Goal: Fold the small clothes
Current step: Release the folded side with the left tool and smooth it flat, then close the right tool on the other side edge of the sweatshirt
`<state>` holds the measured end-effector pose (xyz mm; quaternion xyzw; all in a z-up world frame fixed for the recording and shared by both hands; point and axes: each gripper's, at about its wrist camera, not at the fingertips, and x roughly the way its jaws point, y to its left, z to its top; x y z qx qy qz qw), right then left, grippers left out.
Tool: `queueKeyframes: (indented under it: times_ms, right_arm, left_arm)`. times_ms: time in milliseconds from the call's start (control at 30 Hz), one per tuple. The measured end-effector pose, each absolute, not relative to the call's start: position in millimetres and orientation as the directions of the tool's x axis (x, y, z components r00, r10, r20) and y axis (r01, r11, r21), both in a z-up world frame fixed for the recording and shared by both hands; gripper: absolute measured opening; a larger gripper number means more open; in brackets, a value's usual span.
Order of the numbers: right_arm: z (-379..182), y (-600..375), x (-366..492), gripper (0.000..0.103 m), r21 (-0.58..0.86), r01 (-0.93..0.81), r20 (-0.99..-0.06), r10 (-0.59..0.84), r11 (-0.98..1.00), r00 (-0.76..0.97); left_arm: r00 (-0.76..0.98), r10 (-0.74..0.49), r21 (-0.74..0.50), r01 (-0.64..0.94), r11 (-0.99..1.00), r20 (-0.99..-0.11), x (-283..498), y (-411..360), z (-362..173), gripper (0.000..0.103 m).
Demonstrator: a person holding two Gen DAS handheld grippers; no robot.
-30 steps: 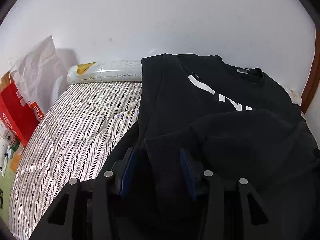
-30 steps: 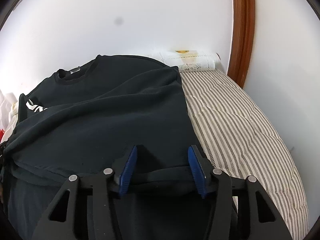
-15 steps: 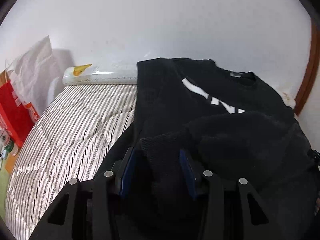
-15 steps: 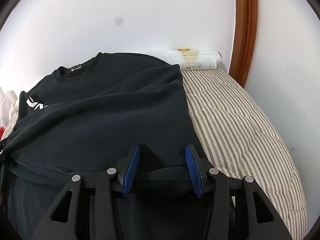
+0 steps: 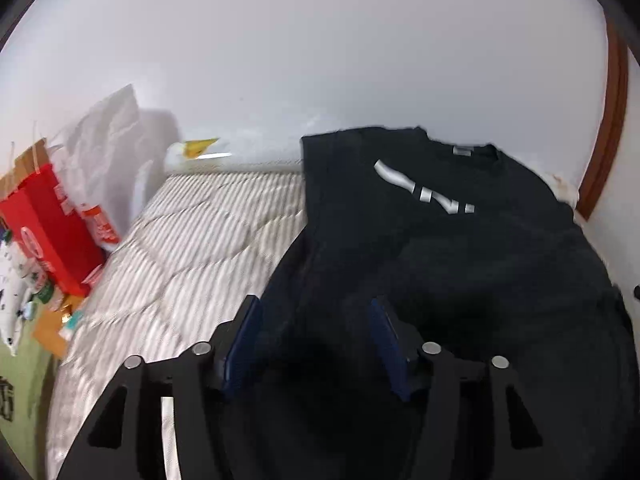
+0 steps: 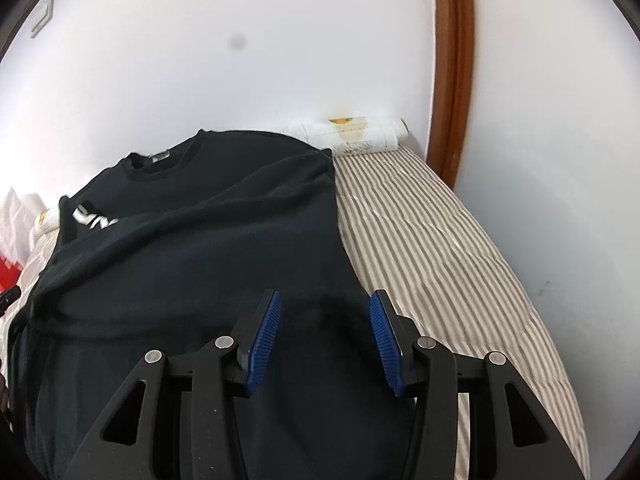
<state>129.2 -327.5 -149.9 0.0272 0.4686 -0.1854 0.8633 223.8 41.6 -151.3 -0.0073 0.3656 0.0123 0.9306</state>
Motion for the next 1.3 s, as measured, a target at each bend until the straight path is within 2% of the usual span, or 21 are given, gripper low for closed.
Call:
queueKeyframes:
  times_ms: [300,767,1000,1233,1300]
  right_arm:
    - [-148.2,-318.3,46.6,0.047,-0.162,0.304,-0.853,-0.288,0.939,0.435]
    - [-159.6,-313.2,-51.7,0.047,-0.044,0.313,-0.896,-0.176,0.949,0.408]
    - [-152.9,-306.7,-81.1,0.047,0.048,0.299,-0.901,-0.088,0.953,0.425]
    - [-155.2,-275.0,-86.1,0.049,0.037,0.236,-0.901,-0.070,0.971,0.428]
    - [-157.8,-270.5,-79.6,0.049,0.010,0.252,-0.899,-0.102,0.968,0.426]
  left_arm:
    - [0.681,-0.012,-0.076,-0.065,0.995,-0.732,149.1,88.5,-170.1,0.060]
    - [0.621,-0.104,-0.108,0.032,0.994,-0.777,60.1,98.5,-195.3,0.060]
    - [0.618,-0.178,-0.151,0.096,0.984,-0.766,39.3,78.4,-197.5,0.059]
    - [0.619,-0.148,-0.126,0.080,0.989,-0.771,41.3,62.6,-198.0,0.058]
    - [0.618,-0.130,-0.108,0.072,0.992,-0.775,45.1,58.0,-197.9,0.058]
